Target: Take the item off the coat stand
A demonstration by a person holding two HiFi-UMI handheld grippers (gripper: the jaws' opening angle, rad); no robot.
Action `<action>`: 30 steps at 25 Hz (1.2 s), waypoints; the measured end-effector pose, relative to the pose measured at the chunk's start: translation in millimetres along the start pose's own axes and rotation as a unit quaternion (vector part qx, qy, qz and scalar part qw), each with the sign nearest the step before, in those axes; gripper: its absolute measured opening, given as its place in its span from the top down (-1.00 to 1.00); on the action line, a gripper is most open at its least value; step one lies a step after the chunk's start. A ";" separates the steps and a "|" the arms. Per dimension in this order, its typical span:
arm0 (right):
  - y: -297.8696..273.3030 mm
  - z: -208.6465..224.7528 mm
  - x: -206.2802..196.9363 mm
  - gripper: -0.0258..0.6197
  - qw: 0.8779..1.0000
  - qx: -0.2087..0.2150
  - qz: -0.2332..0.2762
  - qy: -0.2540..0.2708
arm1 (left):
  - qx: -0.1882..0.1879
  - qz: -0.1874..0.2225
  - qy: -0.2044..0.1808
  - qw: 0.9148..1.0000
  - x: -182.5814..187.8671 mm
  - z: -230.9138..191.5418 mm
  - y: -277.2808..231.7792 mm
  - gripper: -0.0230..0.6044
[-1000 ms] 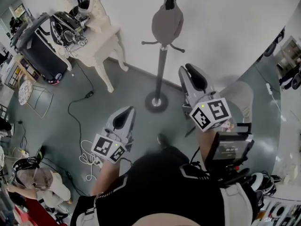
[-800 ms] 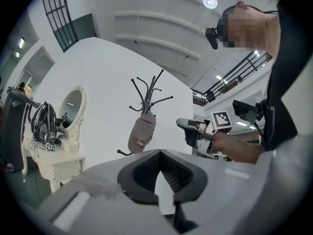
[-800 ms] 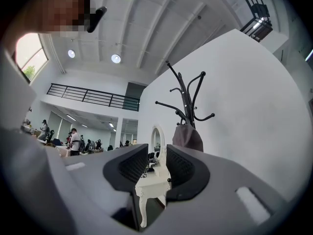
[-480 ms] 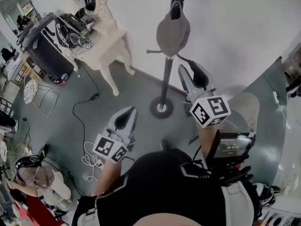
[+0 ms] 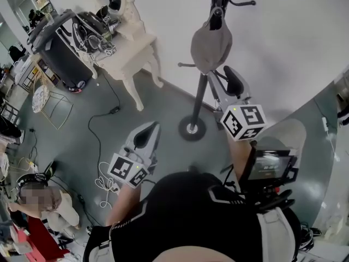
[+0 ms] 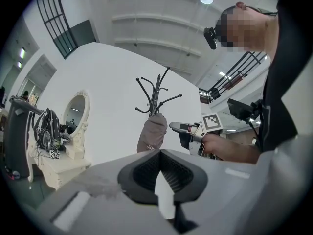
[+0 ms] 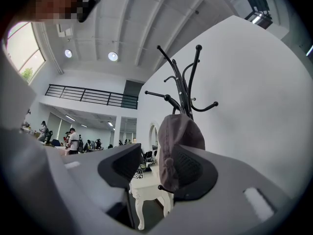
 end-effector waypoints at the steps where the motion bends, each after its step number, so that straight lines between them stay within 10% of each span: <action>1: -3.9 1.8 -2.0 0.24 1.000 -0.001 -0.001 -0.001 | 0.002 -0.001 0.000 1.000 0.0 -1.6 -1.0 0.89; 30: -58.4 25.5 -15.4 0.51 1.000 0.008 0.002 -0.008 | 0.041 -0.003 0.004 0.999 -2.5 -16.0 -12.6 0.89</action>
Point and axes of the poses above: the fingertips, and each gripper's own axes: y backward along the fingers, z to its right, x out of its top, the point moved 7 cm from there along y, backward along the fingers, and after that the axes turned 5 degrees about y, right-handed, at the moved point
